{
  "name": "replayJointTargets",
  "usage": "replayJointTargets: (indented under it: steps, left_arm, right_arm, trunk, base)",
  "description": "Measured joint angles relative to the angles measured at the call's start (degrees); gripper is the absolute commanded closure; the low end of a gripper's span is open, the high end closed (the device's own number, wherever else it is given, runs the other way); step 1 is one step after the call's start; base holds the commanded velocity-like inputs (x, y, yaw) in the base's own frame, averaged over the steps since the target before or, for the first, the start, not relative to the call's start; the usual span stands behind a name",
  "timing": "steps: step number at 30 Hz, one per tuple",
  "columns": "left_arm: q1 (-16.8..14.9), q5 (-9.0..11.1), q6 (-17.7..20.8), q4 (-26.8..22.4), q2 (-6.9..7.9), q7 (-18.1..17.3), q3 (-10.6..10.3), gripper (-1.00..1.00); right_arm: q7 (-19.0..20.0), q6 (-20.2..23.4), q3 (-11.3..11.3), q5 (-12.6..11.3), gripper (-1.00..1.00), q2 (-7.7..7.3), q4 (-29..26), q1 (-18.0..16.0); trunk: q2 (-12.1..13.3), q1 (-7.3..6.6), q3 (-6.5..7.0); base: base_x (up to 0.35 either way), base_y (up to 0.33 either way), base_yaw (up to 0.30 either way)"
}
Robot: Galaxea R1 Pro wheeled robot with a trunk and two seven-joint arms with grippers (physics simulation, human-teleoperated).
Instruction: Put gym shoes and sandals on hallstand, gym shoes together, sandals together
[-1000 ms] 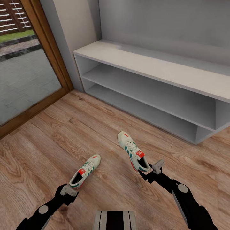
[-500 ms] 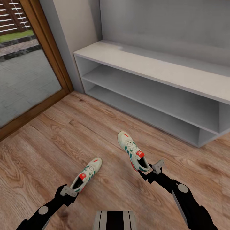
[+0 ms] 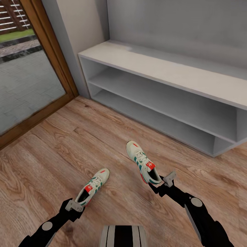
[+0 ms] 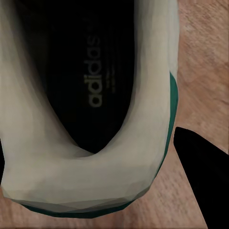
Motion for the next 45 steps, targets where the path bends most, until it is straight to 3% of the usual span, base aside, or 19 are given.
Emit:
replayJointTargets:
  steps: [24,45]
  left_arm:
    - [0.0,0.01,0.0,0.0,0.2,0.07,0.11,-1.0]
    - [0.0,0.01,0.0,0.0,0.36,0.01,0.1,-1.0]
  right_arm:
    - [0.01,0.0,0.0,-0.06,1.0,0.0,0.02,0.0]
    - [0.01,0.0,0.0,-0.06,1.0,0.0,-0.01,0.0]
  trunk:
    - [-0.02,0.02,-0.23]
    - [-0.02,0.02,0.08]
  base:
    - [0.033,0.0,0.0]
    - [0.013,0.0,-0.079]
